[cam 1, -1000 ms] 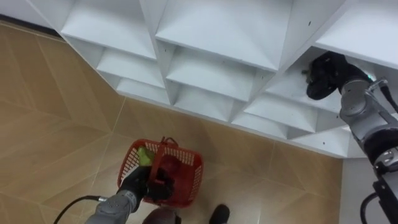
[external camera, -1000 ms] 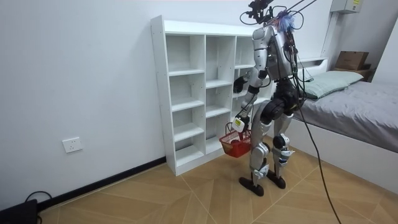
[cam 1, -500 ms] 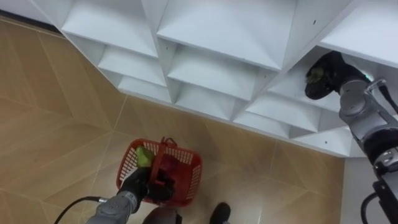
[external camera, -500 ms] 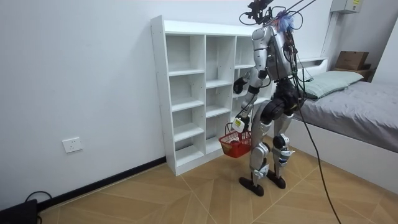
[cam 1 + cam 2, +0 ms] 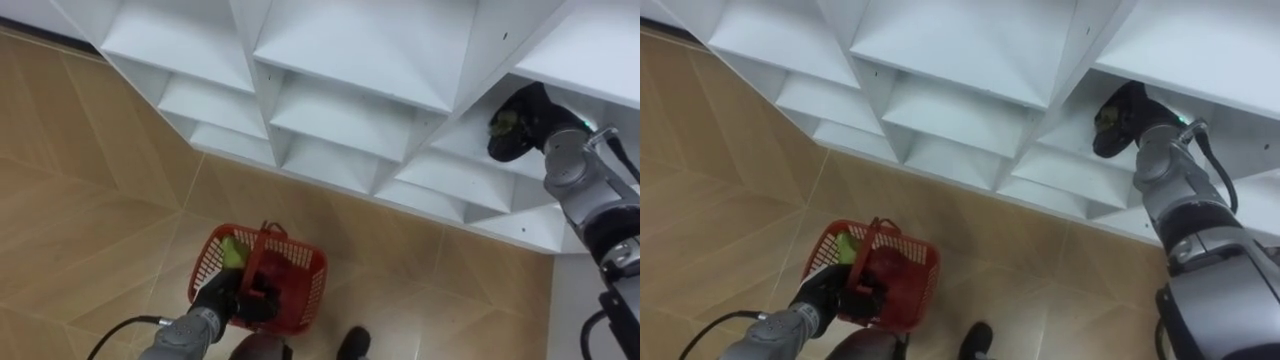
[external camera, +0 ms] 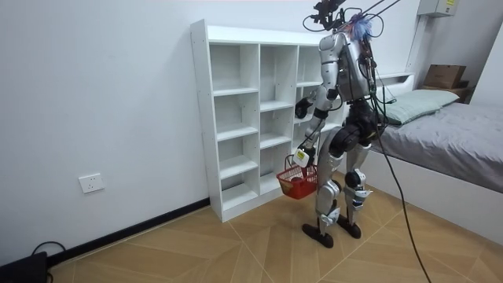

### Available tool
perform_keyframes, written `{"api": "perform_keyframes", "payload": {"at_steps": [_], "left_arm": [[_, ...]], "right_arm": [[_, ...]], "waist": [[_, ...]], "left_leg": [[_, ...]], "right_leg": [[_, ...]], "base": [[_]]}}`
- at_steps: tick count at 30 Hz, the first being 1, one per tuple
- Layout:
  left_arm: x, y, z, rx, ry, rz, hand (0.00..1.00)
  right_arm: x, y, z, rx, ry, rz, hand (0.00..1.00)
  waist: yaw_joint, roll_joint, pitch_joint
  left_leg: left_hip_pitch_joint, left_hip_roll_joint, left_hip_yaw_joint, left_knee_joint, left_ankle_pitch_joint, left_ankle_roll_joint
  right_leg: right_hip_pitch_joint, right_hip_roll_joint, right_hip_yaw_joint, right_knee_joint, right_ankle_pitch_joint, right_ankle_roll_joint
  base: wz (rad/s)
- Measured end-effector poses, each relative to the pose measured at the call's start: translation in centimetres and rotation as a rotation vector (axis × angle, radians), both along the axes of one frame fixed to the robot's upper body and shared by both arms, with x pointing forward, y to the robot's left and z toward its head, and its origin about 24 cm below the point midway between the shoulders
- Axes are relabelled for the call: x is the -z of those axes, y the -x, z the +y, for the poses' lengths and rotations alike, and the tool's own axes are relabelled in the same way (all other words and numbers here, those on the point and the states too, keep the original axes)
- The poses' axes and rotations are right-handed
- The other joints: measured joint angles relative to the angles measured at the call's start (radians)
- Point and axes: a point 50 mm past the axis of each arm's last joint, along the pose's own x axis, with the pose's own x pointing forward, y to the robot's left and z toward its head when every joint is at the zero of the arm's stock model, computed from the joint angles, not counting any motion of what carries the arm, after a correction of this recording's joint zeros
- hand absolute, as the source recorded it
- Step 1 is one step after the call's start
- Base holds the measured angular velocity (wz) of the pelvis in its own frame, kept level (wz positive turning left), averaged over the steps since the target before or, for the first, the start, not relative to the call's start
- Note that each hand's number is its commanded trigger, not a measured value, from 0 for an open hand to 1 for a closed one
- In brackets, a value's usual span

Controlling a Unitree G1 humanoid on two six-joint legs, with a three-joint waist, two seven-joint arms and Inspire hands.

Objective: Collect fruits from the closet

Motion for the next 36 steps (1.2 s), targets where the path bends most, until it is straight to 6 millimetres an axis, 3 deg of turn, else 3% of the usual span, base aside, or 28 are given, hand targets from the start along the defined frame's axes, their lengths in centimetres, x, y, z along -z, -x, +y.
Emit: {"api": "perform_keyframes", "payload": {"at_steps": [7, 15, 17, 21, 24, 32, 36], "left_arm": [[-0.2, -0.4, -0.3, -0.02, 0.021, -0.017, 1.0], [-0.4, -0.6, -0.5, -0.028, 0.027, -0.024, 1.0], [-0.4, -0.7, -0.6, -0.026, 0.031, -0.025, 1.0], [-0.6, -1.0, -0.8, -0.027, 0.043, -0.041, 1.0], [-1.0, -1.5, -1.1, -0.032, 0.061, -0.068, 1.0], [-1.3, -1.6, -0.6, -0.061, 0.069, -0.081, 1.0], [-1.2, -1.4, -0.9, -0.057, 0.072, -0.073, 1.0]], "right_arm": [[-0.5, -0.3, 0.3, -0.022, -0.012, -0.017, 1.0], [-1.0, -0.5, 1.4, -0.07, -0.022, -0.058, 1.0], [-0.4, -0.2, 1.4, -0.075, -0.03, -0.05, 1.0], [0.6, 0.2, 2.0, -0.086, -0.047, -0.037, 1.0], [1.2, 0.6, 2.5, -0.088, -0.084, -0.044, 1.0], [3.0, 2.5, 3.9, -0.126, -0.162, -0.05, 1.0], [2.9, 3.0, 5.0, -0.177, -0.19, -0.068, 1.0]], "waist": [[-0.016, -0.007, -0.0063], [-0.06, -0.006, -0.017], [-0.065, -0.002, -0.0309], [-0.07, 0.007, -0.0488], [-0.076, 0.018, -0.0551], [-0.117, 0.029, -0.0612], [-0.134, 0.032, -0.0639]], "left_leg": [[0.0, 0.002, 0.002, 0.018, 0.0, 0.0], [0.025, 0.006, 0.001, 0.038, 0.001, 0.002], [0.043, 0.008, 0.005, 0.038, 0.002, 0.003], [0.071, 0.012, 0.012, 0.037, 0.002, 0.002], [0.083, 0.016, 0.014, 0.037, 0.002, 0.002], [0.12, 0.014, 0.017, 0.026, 0.002, 0.002], [0.163, 0.013, 0.026, 0.006, 0.002, 0.002]], "right_leg": [[0.003, -0.001, 0.002, 0.011, 0.0, 0.0], [0.036, 0.001, -0.001, 0.017, 0.006, -0.007], [0.056, 0.003, -0.001, 0.01, 0.008, -0.007], [0.083, 0.007, 0.006, -0.002, 0.012, -0.009], [0.104, 0.015, 0.007, -0.027, 0.026, -0.008], [0.141, 0.015, 0.009, -0.031, 0.027, -0.006], [0.178, 0.015, 0.015, -0.044, 0.024, -0.003]], "base": [[0.0], [0.0], [-0.04], [-0.04], [-0.03], [0.01], [-0.05]]}}
